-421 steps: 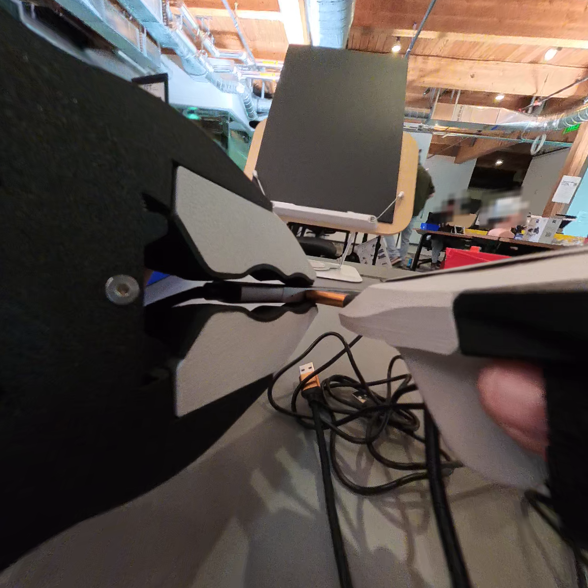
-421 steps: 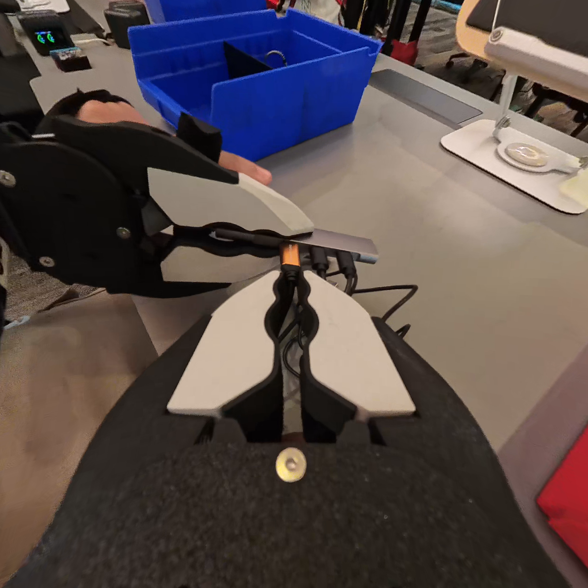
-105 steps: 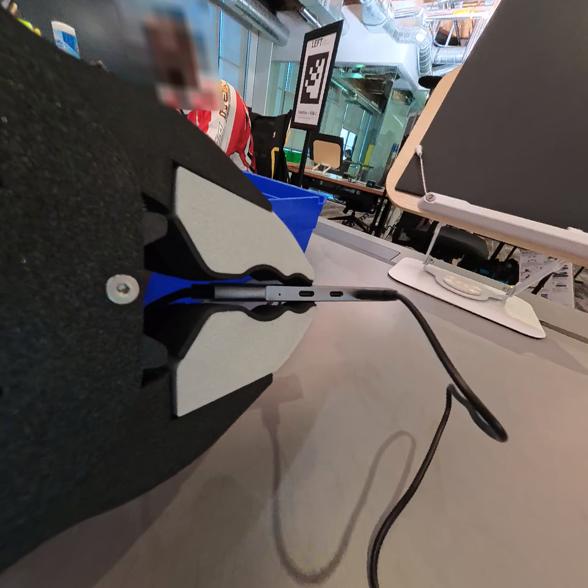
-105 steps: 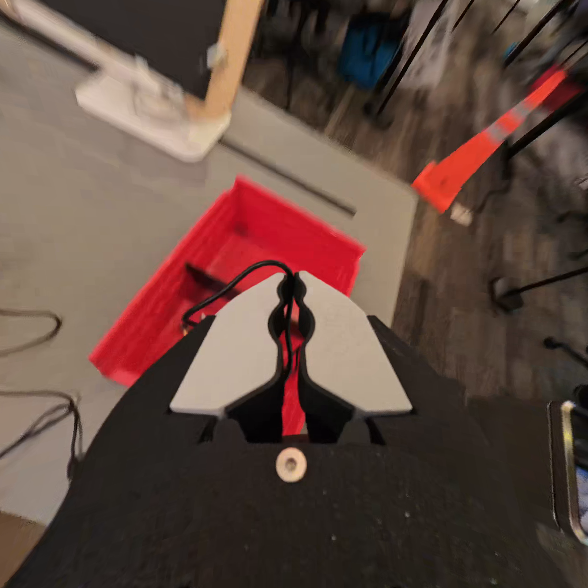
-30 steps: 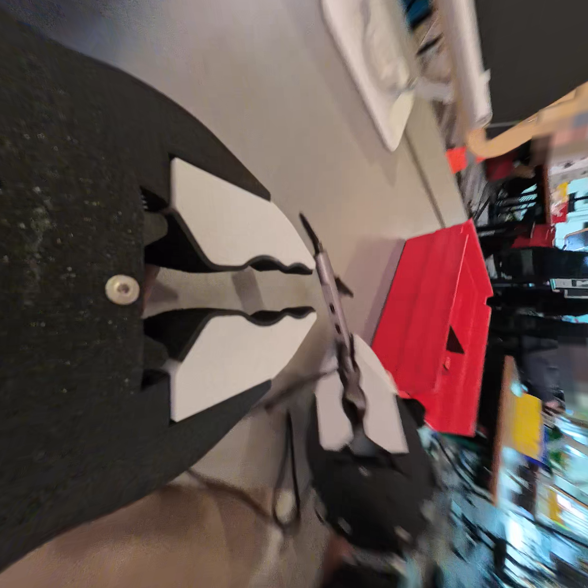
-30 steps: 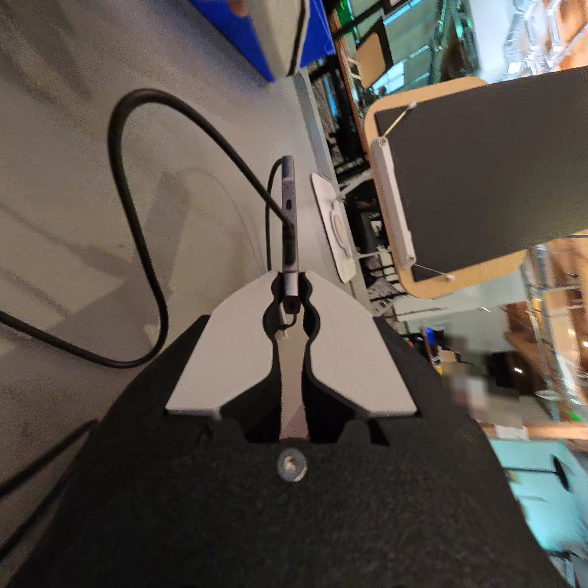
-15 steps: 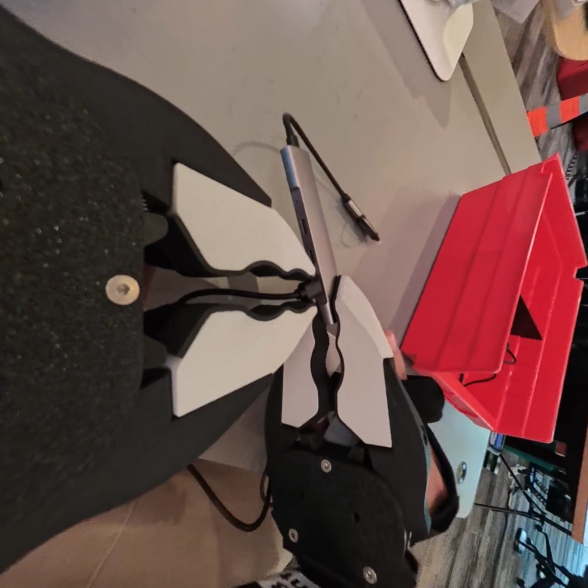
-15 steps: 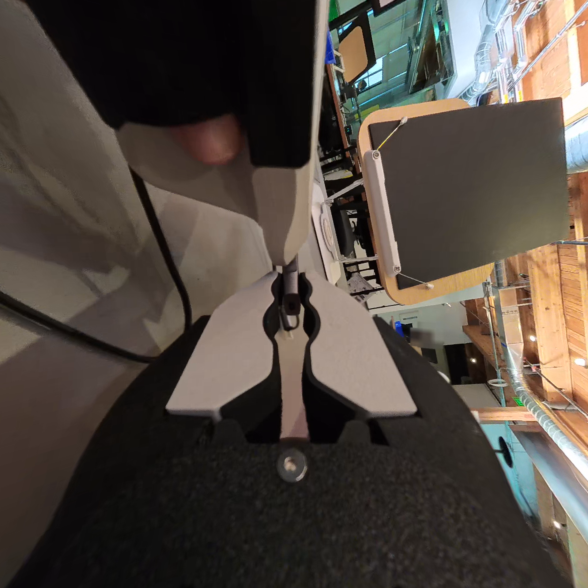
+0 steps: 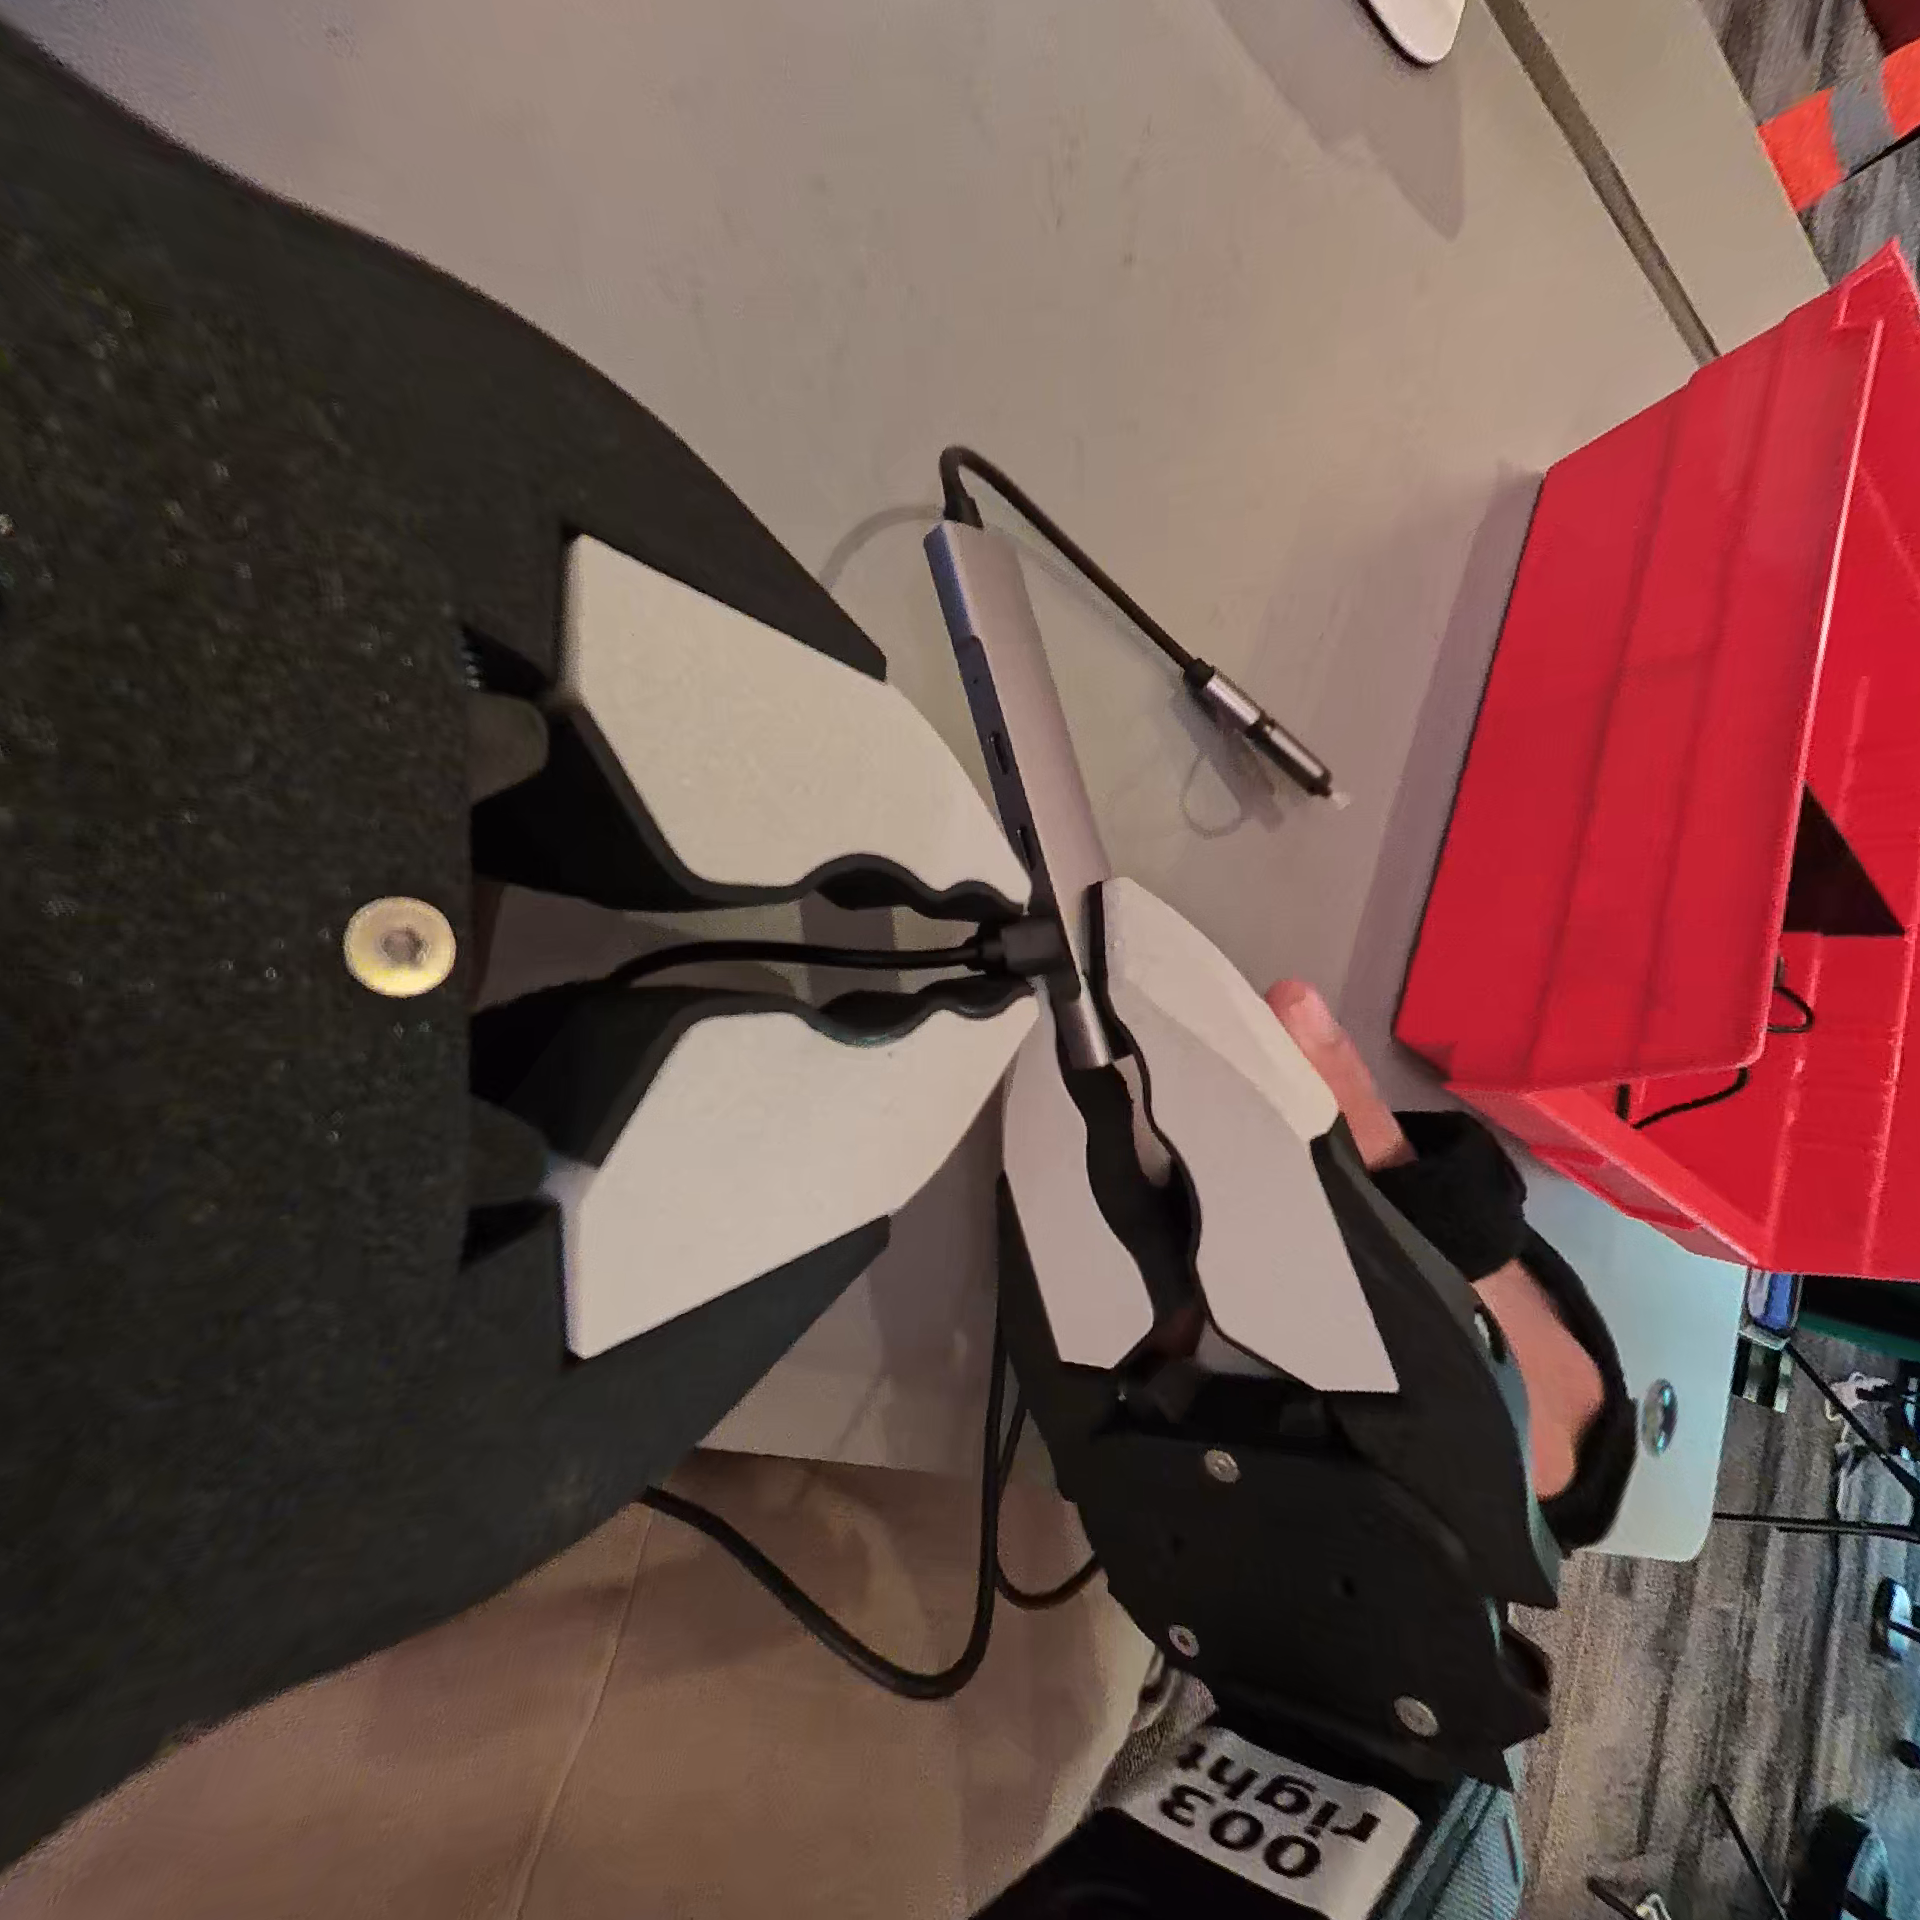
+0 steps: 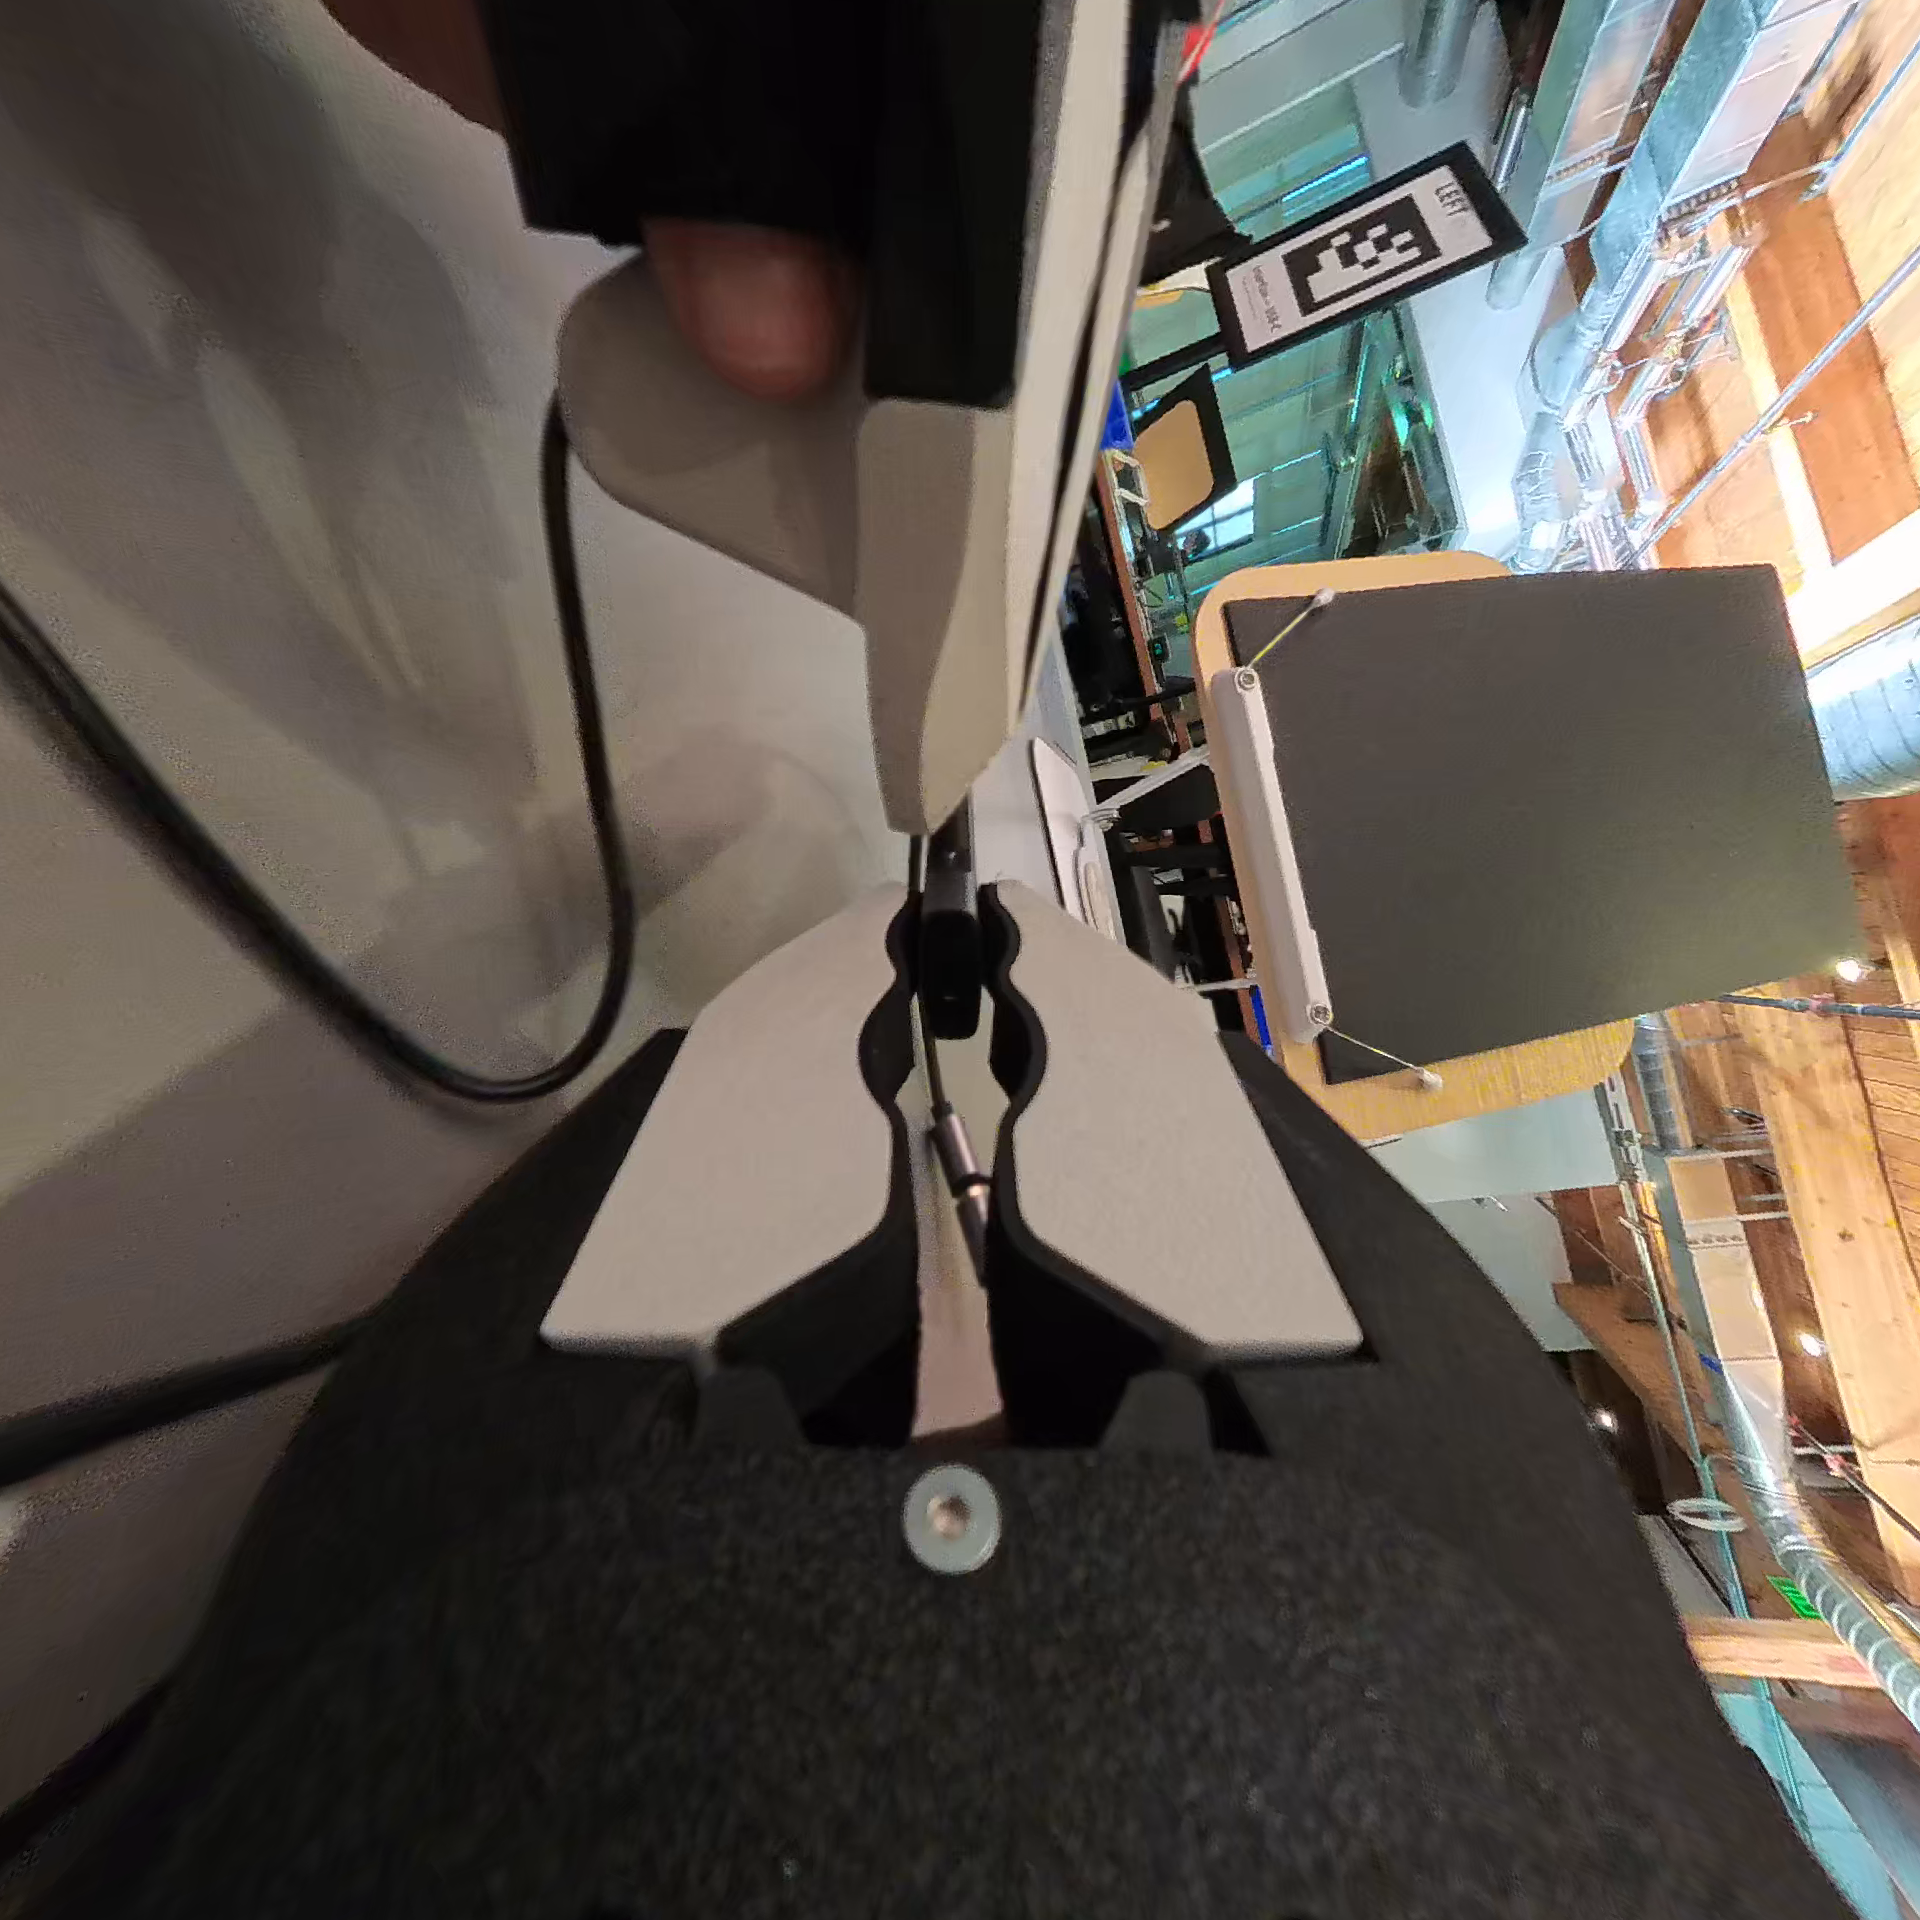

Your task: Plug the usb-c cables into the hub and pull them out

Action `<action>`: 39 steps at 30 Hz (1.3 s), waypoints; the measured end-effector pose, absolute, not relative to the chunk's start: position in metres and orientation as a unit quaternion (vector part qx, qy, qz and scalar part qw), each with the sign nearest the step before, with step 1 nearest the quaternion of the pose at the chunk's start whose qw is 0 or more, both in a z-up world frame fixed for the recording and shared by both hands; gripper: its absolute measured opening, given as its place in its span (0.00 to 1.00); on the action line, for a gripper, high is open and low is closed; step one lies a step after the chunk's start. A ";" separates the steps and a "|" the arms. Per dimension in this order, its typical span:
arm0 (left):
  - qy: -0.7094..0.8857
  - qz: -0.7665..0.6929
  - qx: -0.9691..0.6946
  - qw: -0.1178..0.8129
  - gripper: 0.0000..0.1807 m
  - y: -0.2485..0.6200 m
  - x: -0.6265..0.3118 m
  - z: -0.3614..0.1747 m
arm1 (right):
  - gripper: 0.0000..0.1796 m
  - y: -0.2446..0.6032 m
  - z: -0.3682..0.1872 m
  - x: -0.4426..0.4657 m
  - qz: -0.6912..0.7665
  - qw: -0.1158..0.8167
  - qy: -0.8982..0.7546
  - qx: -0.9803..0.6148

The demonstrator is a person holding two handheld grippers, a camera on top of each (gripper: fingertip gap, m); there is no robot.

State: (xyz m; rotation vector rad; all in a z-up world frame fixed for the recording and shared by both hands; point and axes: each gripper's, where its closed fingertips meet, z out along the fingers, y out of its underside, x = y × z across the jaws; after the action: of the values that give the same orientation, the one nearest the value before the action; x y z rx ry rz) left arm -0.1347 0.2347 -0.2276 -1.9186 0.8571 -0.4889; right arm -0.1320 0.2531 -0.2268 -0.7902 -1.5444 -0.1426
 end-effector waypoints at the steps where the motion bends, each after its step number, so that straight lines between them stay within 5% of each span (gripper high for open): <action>1: 0.350 -0.201 -0.783 0.473 0.05 0.235 -0.134 -0.226 | 0.05 0.254 -0.225 -0.131 -0.068 0.647 -0.676 -0.346; 30: 0.354 -0.188 -0.776 0.487 0.05 0.237 -0.154 -0.207 | 0.06 0.262 -0.209 -0.143 -0.162 0.644 -0.641 -0.386; 39: 0.399 -0.273 -0.745 0.461 0.05 0.214 -0.148 -0.208 | 0.05 0.234 -0.212 -0.137 -0.023 0.656 -0.679 -0.329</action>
State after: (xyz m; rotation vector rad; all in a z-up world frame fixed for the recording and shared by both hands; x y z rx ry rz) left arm -0.1478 0.2142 -0.2079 -1.8320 0.9815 -0.6709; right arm -0.1368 0.2342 -0.2117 -0.7466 -1.5379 -0.0514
